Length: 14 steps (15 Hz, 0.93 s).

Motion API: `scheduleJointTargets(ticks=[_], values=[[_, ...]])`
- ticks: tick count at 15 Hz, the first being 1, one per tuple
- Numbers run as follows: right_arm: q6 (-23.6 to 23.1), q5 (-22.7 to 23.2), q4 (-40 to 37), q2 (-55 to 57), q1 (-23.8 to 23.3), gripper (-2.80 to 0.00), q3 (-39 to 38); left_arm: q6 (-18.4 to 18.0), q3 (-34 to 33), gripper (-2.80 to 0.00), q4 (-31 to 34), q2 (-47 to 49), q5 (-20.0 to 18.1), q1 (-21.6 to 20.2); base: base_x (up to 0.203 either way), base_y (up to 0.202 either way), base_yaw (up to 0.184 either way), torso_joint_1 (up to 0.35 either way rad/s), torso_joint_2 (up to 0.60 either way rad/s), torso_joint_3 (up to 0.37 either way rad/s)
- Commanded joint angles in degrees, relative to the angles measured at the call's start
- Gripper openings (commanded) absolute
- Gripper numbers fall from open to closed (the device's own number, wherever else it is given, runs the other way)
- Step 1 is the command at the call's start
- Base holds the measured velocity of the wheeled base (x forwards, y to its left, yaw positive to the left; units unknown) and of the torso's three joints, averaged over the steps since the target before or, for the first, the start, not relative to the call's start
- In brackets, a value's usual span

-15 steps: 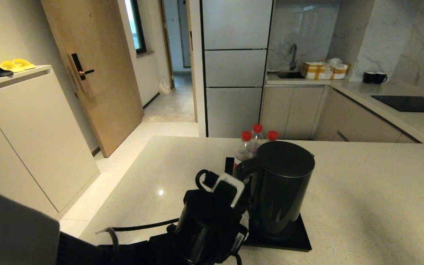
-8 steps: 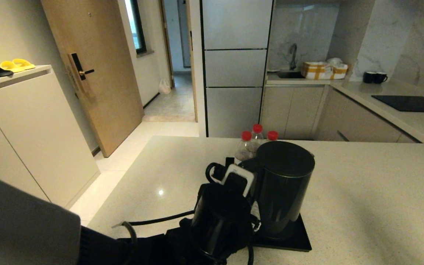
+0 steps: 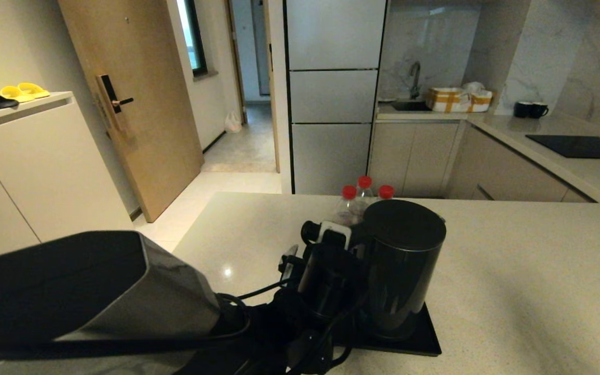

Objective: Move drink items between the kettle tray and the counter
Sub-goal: Pick up the kettle

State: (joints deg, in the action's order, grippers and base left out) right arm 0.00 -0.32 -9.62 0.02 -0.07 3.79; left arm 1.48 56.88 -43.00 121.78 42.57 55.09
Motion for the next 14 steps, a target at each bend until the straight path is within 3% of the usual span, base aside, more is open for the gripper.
scheduleJointTargets(ticks=[1,7,14], values=[[0.0,0.0,0.0,0.0,0.0,-2.80,0.0,0.0,1.9,0.00,-0.5,2.8,1.2,-1.1,0.000,0.000,0.000,0.000,0.00,0.000],[0.0,0.0,0.0,0.0,0.0,-2.80,0.0,0.3,6.8,0.00,-6.6,7.2,2.5,-1.3,0.000,0.000,0.000,0.000,0.00,0.000],[0.0,0.0,0.0,0.0,0.0,-2.80,0.0,0.3,8.9,0.00,-6.7,9.2,2.7,-1.2,0.000,0.000,0.000,0.000,0.00,0.000]])
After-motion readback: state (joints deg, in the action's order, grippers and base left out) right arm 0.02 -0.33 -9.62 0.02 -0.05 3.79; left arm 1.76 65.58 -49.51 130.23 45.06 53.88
